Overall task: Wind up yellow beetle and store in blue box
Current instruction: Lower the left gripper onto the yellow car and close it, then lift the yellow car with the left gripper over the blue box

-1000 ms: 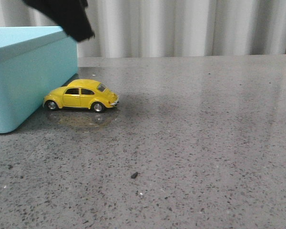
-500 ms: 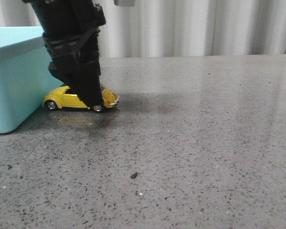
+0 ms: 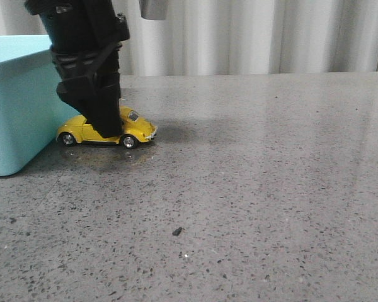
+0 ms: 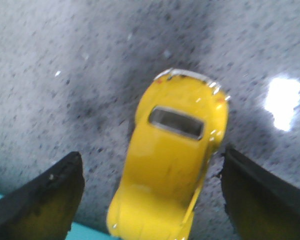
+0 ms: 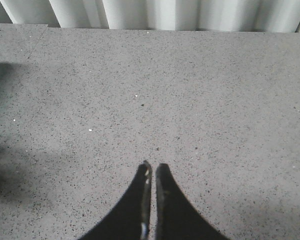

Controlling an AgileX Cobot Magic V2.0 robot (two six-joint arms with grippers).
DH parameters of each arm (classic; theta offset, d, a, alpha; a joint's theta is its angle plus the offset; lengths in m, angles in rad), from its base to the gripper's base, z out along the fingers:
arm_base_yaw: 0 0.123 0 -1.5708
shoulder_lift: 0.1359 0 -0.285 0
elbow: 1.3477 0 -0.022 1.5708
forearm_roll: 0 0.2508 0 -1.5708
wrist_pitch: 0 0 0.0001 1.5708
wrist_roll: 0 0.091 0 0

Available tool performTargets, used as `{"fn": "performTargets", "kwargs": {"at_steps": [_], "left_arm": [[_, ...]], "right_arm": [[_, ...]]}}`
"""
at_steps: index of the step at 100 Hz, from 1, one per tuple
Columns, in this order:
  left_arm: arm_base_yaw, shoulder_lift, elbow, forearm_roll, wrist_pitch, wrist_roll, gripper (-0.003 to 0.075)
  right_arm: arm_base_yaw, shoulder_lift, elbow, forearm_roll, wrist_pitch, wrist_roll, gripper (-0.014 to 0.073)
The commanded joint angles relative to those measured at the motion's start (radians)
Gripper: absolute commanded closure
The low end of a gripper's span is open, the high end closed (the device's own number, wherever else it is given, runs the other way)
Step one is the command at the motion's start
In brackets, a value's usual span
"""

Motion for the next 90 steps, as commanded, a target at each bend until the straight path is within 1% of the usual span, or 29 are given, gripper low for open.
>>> {"fn": "performTargets", "kwargs": {"at_steps": [1,19,42,54,58,59,72,90], "left_arm": [[0.009,-0.033,-0.033,0.000,-0.030,0.001,0.0196],[0.009,-0.012,-0.034,-0.021,-0.032,0.018,0.0200],[0.009,0.010,-0.034,-0.021,-0.034,0.018,0.0281],[0.009,0.010,-0.034,-0.023,-0.034,0.018,0.0367],[0.009,0.010,-0.034,-0.023,-0.034,0.018,0.0410],[0.009,0.010,-0.034,-0.023,-0.034,0.018,0.0432],[0.009,0.010,-0.034,-0.025,-0.034,0.018,0.0562],[0.009,0.010,-0.048,-0.025,-0.022,0.018,0.0690]], "right_arm": [[0.001,-0.019,-0.026,-0.003,-0.071,-0.007,0.0655],[0.001,-0.019,-0.026,-0.003,-0.069,-0.007,0.0655],[0.001,-0.019,-0.026,-0.003,-0.068,-0.007,0.0655],[0.001,-0.019,-0.026,-0.003,-0.068,-0.007,0.0655],[0.001,-0.019,-0.026,-0.003,-0.068,-0.007,0.0655],[0.001,-0.019,-0.026,-0.003,-0.068,-0.007,0.0655],[0.001,-0.019,-0.026,-0.003,-0.068,-0.007,0.0655],[0.001,-0.019,-0.026,-0.003,-0.068,-0.007,0.0655]]}}
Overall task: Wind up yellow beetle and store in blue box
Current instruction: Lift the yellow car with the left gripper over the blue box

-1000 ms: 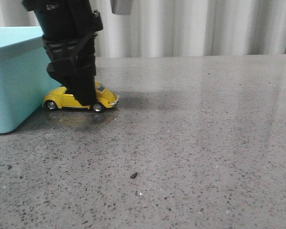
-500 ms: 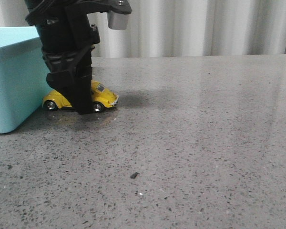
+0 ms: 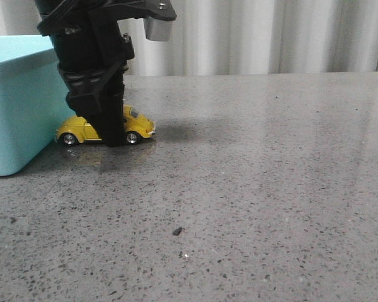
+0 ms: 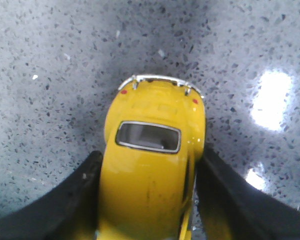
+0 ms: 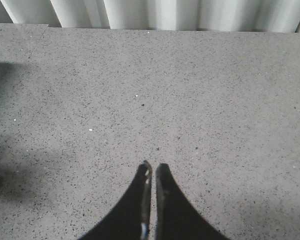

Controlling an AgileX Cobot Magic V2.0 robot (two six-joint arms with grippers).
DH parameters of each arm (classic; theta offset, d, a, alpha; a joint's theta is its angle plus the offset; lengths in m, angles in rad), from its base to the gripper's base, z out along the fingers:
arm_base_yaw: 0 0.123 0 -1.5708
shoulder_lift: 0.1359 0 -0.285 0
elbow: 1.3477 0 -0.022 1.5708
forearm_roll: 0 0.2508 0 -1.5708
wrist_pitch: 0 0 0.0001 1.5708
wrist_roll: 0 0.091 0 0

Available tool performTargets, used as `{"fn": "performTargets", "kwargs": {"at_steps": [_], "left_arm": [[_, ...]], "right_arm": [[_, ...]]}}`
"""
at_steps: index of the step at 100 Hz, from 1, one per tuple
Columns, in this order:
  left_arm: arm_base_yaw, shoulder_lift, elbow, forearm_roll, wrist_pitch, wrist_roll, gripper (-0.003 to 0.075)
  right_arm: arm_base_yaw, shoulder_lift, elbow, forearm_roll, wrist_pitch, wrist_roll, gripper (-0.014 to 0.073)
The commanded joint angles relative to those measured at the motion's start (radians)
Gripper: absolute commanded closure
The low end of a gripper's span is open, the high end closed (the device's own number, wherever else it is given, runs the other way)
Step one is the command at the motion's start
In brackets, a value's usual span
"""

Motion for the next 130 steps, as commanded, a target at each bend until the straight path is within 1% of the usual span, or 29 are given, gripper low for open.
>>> {"fn": "performTargets", "kwargs": {"at_steps": [1,15,26,42,58,72,81,88,97,104,118,130], "left_arm": [[0.000,-0.040,-0.045,-0.008,-0.011,-0.004,0.0694],[0.000,-0.040,-0.108,-0.013,0.044,-0.004,0.0734],[0.000,-0.040,-0.177,-0.050,0.085,-0.004,0.0734],[0.000,-0.040,-0.284,-0.062,0.131,-0.004,0.0734],[0.000,-0.040,-0.427,-0.060,0.204,-0.004,0.0734],[0.000,-0.040,-0.559,-0.060,0.276,-0.004,0.0734],[0.000,-0.049,-0.615,-0.027,0.294,-0.015,0.0734],[0.008,-0.068,-0.630,0.007,0.294,-0.025,0.0734],[0.042,-0.098,-0.631,0.046,0.294,-0.073,0.0734],[0.088,-0.119,-0.631,0.044,0.294,-0.094,0.0734],[0.199,-0.151,-0.631,0.004,0.294,-0.141,0.0734],[0.311,-0.178,-0.602,-0.055,0.294,-0.164,0.0734]], "right_arm": [[0.001,-0.019,-0.026,-0.003,-0.068,-0.006,0.0655],[0.001,-0.019,-0.026,-0.003,-0.050,-0.006,0.0655],[0.001,-0.019,-0.026,-0.003,-0.045,-0.006,0.0655],[0.001,-0.019,-0.026,-0.003,-0.042,-0.006,0.0655],[0.001,-0.019,-0.026,-0.003,0.003,-0.006,0.0655],[0.001,-0.019,-0.026,-0.003,0.005,-0.006,0.0655],[0.001,-0.019,-0.026,-0.003,0.008,-0.006,0.0655],[0.001,-0.019,-0.026,-0.003,0.012,-0.006,0.0655],[0.001,-0.019,-0.026,-0.003,0.020,-0.006,0.0655],[0.001,-0.019,-0.026,-0.003,0.022,-0.006,0.0655],[0.001,-0.019,-0.026,-0.003,0.022,-0.006,0.0655],[0.001,-0.019,-0.026,-0.003,0.022,-0.006,0.0655]]}}
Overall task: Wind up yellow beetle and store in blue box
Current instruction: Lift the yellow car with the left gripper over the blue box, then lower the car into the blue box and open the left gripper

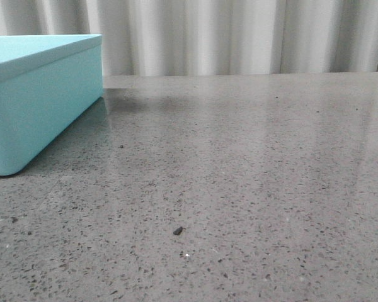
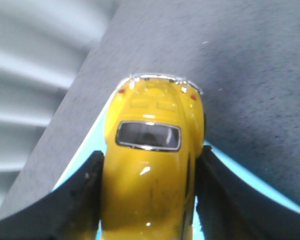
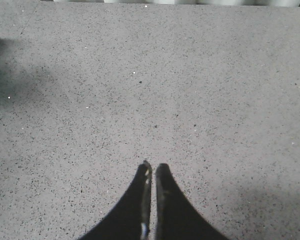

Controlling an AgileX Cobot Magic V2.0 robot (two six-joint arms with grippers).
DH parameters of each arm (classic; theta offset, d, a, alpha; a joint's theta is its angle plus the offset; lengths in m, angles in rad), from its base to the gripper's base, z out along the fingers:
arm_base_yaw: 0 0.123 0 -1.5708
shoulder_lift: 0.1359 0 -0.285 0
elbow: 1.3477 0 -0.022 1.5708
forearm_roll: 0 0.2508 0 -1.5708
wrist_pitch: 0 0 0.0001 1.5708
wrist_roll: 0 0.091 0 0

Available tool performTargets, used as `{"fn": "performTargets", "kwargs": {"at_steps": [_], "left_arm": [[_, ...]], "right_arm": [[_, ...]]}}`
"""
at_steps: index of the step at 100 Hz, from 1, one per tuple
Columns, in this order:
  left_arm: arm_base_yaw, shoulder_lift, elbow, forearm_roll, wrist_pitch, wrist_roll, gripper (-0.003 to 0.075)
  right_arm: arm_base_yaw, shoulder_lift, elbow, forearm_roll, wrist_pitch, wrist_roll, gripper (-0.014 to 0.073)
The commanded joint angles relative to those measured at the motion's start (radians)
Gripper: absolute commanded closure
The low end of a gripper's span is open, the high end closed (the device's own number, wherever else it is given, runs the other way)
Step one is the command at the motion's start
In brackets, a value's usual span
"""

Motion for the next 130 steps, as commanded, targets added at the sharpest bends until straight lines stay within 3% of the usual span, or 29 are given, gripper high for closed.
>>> {"fn": "performTargets", "kwargs": {"at_steps": [1,19,31,64,112,121,130], "left_arm": [[0.087,-0.070,-0.003,-0.055,0.003,-0.032,0.0734],[0.256,-0.089,0.122,-0.222,0.003,-0.050,0.0734],[0.316,-0.089,0.227,-0.244,0.003,-0.060,0.0734],[0.328,-0.066,0.427,-0.244,-0.044,-0.062,0.0734],[0.328,0.060,0.444,-0.244,-0.046,-0.091,0.0724],[0.328,0.067,0.444,-0.244,-0.042,-0.091,0.0673],[0.328,0.071,0.444,-0.244,-0.040,-0.091,0.0556]], "right_arm": [[0.001,-0.019,-0.026,-0.003,-0.052,-0.006,0.0655],[0.001,-0.019,-0.026,-0.003,-0.052,-0.006,0.0655],[0.001,-0.019,-0.026,-0.003,-0.052,-0.006,0.0655],[0.001,-0.019,-0.028,-0.003,-0.060,-0.006,0.0655],[0.001,-0.019,-0.028,-0.003,-0.060,-0.006,0.0655],[0.001,-0.019,-0.028,-0.003,-0.062,-0.006,0.0655],[0.001,-0.019,-0.028,-0.003,-0.067,-0.006,0.0655]]}}
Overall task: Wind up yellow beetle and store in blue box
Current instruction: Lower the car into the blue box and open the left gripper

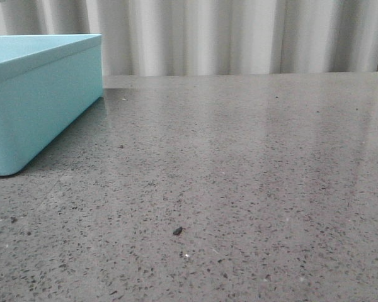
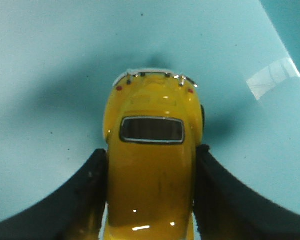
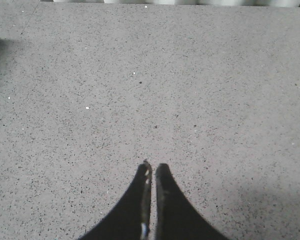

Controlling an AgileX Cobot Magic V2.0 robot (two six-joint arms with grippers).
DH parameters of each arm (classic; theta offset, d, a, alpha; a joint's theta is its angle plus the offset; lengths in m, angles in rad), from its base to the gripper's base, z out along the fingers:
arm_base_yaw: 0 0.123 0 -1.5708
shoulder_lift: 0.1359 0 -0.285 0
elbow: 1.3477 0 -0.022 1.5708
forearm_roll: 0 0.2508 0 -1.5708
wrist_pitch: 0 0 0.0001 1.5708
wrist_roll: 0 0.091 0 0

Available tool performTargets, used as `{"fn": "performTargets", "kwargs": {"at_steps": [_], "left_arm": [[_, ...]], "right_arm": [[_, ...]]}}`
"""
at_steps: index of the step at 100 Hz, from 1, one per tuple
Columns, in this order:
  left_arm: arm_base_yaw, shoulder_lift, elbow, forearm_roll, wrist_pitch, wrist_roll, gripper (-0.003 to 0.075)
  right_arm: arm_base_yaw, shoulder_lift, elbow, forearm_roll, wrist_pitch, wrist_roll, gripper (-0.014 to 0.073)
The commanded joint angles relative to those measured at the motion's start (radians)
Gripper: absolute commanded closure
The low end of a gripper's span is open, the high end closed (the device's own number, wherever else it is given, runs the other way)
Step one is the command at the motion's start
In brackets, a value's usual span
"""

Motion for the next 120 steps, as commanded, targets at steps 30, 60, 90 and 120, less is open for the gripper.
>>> {"fn": "performTargets", "kwargs": {"at_steps": [30,60,90,120], "left_arm": [[0.001,-0.043,-0.023,-0.027,-0.015,-0.010,0.0367],[0.001,-0.043,-0.023,-0.027,0.000,-0.010,0.0361],[0.001,-0.059,-0.073,-0.029,0.027,-0.010,0.0362],[0.001,-0.154,-0.101,-0.071,0.027,-0.012,0.0384]], "right_arm": [[0.001,-0.019,-0.028,-0.003,-0.072,-0.006,0.0655],[0.001,-0.019,-0.028,-0.003,-0.081,-0.006,0.0655],[0.001,-0.019,-0.028,-0.003,-0.083,-0.006,0.0655],[0.001,-0.019,-0.028,-0.016,-0.091,-0.006,0.0655]]}}
